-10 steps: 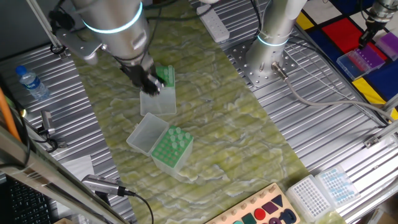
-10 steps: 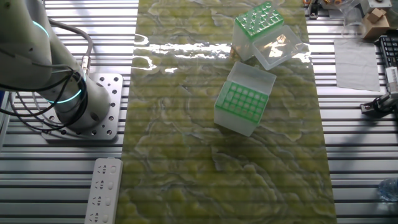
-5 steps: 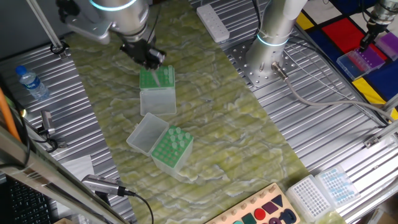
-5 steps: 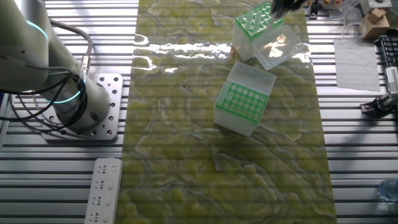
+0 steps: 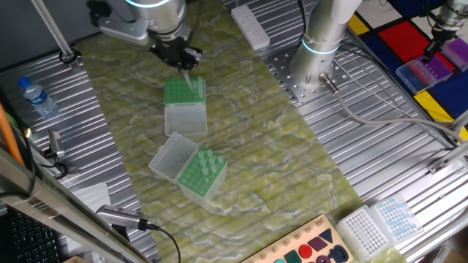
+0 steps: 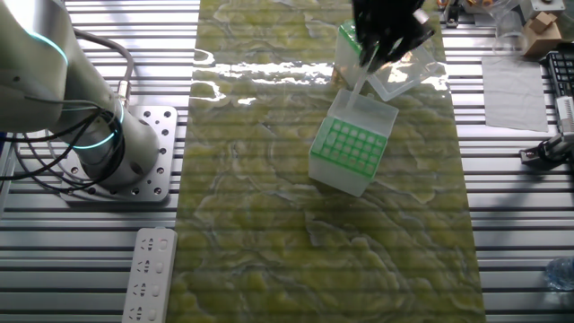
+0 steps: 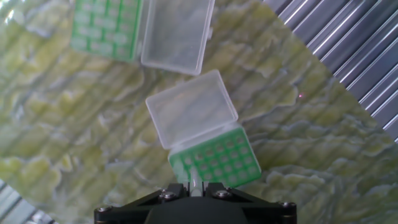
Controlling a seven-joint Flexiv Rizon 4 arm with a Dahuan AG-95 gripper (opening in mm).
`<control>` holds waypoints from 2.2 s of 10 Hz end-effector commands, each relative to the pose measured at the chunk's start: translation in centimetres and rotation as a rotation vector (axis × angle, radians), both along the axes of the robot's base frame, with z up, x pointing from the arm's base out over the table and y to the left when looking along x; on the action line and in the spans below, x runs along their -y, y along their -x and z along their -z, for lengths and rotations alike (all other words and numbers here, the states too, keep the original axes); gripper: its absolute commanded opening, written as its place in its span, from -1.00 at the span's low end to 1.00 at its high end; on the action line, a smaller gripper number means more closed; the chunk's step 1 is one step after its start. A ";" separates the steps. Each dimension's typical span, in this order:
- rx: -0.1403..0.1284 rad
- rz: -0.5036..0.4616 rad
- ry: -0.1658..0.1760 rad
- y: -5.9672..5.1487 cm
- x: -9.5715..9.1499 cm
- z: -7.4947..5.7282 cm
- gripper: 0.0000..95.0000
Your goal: Transfer all large pipette tips from one holder to another
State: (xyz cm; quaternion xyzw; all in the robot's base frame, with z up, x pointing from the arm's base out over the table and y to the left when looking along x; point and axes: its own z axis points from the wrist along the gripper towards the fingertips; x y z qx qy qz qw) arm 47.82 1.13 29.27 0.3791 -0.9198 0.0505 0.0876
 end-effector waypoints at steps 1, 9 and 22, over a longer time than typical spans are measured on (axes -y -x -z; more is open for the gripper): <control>0.000 -0.003 0.000 0.1 0.1 0.3 -1.00; 0.016 -0.017 0.004 0.3 0.6 1.5 -1.00; 0.027 -0.024 -0.006 1.4 0.8 1.8 -1.00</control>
